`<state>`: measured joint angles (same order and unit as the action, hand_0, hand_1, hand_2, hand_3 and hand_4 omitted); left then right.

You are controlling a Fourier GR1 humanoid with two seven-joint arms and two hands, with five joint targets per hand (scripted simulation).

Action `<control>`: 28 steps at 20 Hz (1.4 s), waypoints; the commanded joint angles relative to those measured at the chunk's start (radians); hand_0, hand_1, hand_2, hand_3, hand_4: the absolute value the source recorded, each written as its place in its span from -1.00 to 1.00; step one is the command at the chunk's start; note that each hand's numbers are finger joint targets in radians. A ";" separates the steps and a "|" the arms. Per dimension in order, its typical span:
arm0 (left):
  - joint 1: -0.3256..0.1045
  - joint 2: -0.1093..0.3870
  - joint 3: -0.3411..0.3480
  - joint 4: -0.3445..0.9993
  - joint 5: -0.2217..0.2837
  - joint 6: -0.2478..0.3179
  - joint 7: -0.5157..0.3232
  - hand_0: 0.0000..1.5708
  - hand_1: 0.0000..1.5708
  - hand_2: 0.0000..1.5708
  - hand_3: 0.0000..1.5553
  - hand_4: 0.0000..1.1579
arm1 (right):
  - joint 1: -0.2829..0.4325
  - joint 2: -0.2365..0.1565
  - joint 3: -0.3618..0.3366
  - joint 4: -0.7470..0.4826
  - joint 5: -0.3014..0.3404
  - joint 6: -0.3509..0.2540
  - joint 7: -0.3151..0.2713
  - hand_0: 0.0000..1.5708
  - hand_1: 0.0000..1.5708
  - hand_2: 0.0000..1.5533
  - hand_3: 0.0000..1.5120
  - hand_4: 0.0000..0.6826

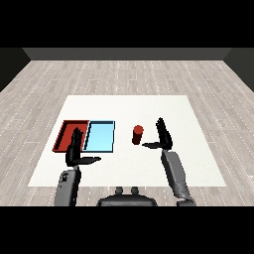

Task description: Pick the red can and put it in the red box

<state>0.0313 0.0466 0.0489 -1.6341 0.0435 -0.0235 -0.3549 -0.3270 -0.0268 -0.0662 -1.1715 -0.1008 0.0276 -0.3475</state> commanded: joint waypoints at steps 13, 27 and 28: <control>-0.011 -0.007 0.008 0.033 0.029 -0.009 -0.004 -1.00 -1.00 -1.00 -1.00 -1.00 | -0.150 0.007 -0.022 0.278 -0.101 0.008 -0.095 -1.00 -1.00 -1.00 -1.00 -1.00; -0.037 -0.030 -0.008 -0.016 0.019 0.024 0.029 -1.00 -1.00 -1.00 -1.00 -1.00 | -0.292 0.027 0.068 0.572 -0.231 -0.054 -0.239 -1.00 -1.00 -1.00 -1.00 -1.00; -0.009 0.022 0.042 0.003 0.074 -0.053 0.000 -1.00 -1.00 -1.00 -1.00 -1.00 | -0.298 0.027 0.185 0.598 -0.330 -0.110 -0.290 -1.00 -1.00 -1.00 -1.00 -1.00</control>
<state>0.0219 0.0511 0.0700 -1.6372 0.0881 -0.0458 -0.3529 -0.5858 -0.0017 0.0250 -0.6285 -0.3407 -0.0219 -0.6024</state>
